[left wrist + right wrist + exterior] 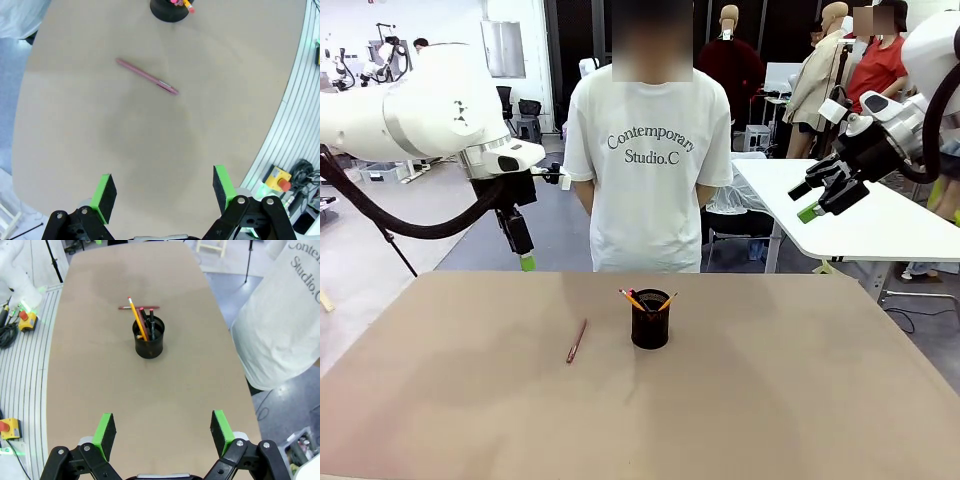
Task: Place the pens into the pen holder.
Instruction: Pick up a writing instrument from the table and place it into the Pen holder.
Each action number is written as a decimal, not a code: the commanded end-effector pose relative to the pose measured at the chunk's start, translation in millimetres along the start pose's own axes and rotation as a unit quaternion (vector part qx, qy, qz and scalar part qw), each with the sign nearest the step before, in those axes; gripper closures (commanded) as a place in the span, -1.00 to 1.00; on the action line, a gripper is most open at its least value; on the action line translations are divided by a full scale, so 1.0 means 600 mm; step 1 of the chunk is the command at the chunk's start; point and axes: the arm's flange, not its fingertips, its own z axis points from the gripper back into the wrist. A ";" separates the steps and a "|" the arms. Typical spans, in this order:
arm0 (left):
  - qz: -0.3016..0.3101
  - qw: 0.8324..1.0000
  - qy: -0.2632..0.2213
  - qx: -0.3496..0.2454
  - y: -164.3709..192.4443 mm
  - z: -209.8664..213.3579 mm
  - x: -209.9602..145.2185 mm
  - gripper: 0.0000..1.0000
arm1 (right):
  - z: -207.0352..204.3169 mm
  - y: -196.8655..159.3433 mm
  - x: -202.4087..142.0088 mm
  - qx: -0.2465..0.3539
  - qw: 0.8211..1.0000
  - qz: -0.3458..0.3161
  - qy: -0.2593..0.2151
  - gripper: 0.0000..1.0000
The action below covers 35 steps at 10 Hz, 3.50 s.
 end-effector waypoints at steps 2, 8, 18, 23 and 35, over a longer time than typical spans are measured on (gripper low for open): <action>0.004 1.000 -0.006 0.006 0.002 0.012 -0.005 -1.00 | 0.004 0.007 0.004 0.002 1.000 -0.009 0.000 -1.00; 0.134 0.989 0.065 -0.006 -0.010 -0.022 0.047 -1.00 | 0.004 0.007 0.004 0.002 1.000 -0.009 0.000 -1.00; 0.402 0.915 0.033 0.027 -0.058 -0.209 0.106 -1.00 | 0.004 0.007 0.004 0.002 1.000 -0.009 0.000 -1.00; 0.400 0.916 0.027 0.028 -0.041 -0.228 0.115 -1.00 | 0.004 0.007 0.004 0.002 1.000 -0.009 0.000 -1.00; 0.427 0.901 0.019 0.072 0.022 -0.378 0.139 -1.00 | 0.004 0.007 0.004 0.002 1.000 -0.009 0.000 -1.00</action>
